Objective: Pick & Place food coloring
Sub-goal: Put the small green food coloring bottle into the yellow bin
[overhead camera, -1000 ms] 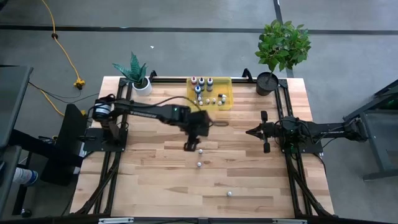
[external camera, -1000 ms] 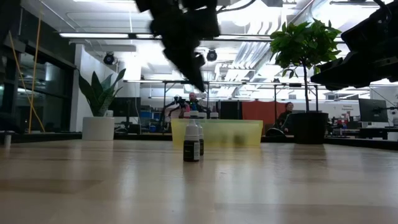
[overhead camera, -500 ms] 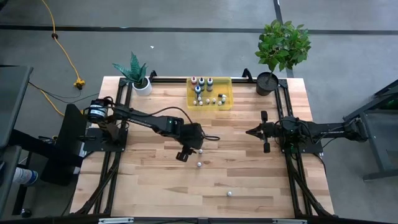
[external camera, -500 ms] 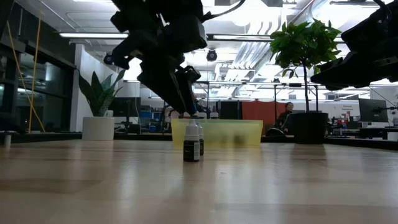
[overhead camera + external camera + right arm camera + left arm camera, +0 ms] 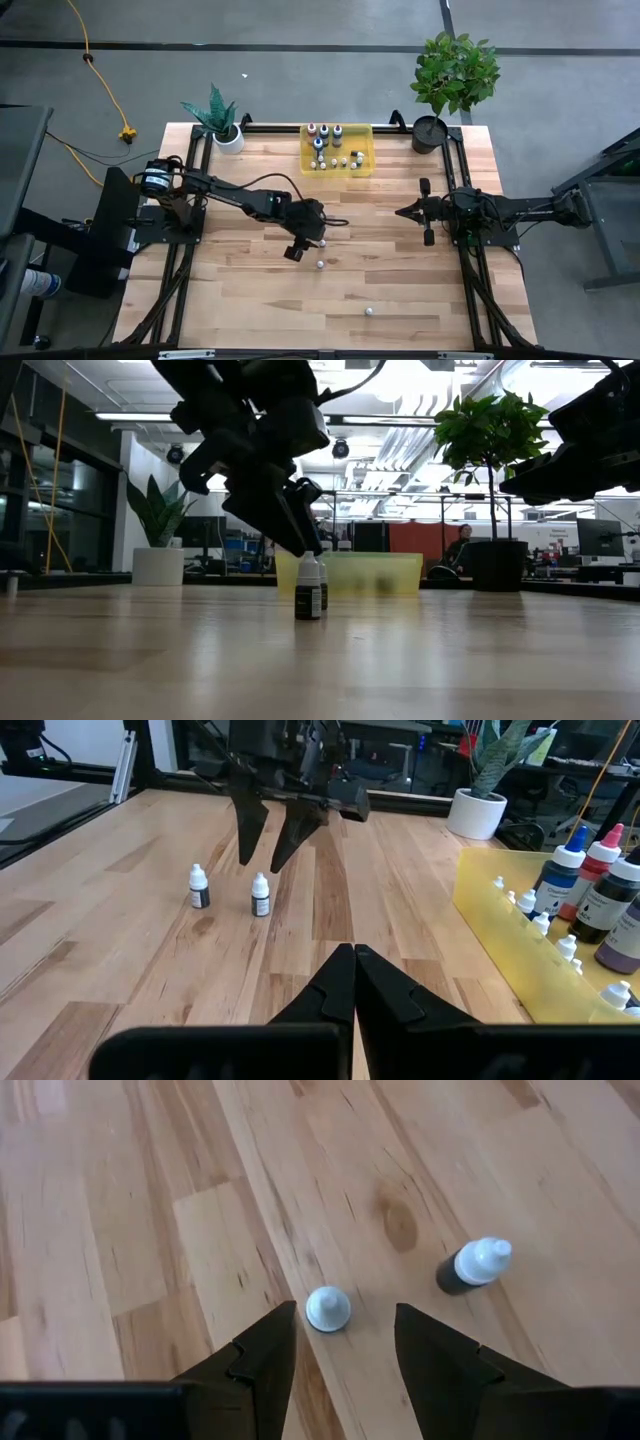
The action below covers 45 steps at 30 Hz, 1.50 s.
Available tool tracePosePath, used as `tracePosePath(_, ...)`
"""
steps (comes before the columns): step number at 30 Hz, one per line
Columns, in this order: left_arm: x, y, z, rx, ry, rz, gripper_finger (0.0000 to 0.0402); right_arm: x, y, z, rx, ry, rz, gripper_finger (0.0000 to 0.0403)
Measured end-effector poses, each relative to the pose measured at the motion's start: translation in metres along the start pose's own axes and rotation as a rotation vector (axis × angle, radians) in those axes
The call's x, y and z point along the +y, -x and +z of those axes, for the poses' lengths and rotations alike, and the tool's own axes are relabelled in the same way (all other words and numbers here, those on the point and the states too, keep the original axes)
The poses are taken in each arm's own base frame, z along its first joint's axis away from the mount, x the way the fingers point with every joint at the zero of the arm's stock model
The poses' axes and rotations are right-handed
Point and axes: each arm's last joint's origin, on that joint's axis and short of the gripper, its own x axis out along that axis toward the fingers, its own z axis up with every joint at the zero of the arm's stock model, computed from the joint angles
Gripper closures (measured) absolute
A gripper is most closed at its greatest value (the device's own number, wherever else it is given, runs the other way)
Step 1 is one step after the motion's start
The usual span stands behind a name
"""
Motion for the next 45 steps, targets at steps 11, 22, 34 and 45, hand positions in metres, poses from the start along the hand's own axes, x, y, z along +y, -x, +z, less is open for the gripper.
tracePosePath(11, 0.003, -0.006, 0.002, -0.038, -0.012, 0.03, 0.0238, 0.0, 0.0, 0.0, 0.0, 0.0, 0.0, 0.0402)
tracePosePath(22, 0.004, -0.015, -0.003, -0.011, -0.024, 0.03, 0.0238, 0.0, 0.0, 0.0, 0.0, 0.0, 0.0, 0.0402)
tracePosePath(34, 0.004, -0.022, -0.007, 0.008, -0.016, 0.029, 0.0238, 0.0, 0.0, 0.0, 0.0, 0.0, 0.0, 0.0402)
tracePosePath(45, 0.004, -0.022, -0.007, 0.013, 0.002, 0.028, 0.0275, 0.0, 0.0, 0.0, 0.0, 0.0, 0.0, 0.0402)
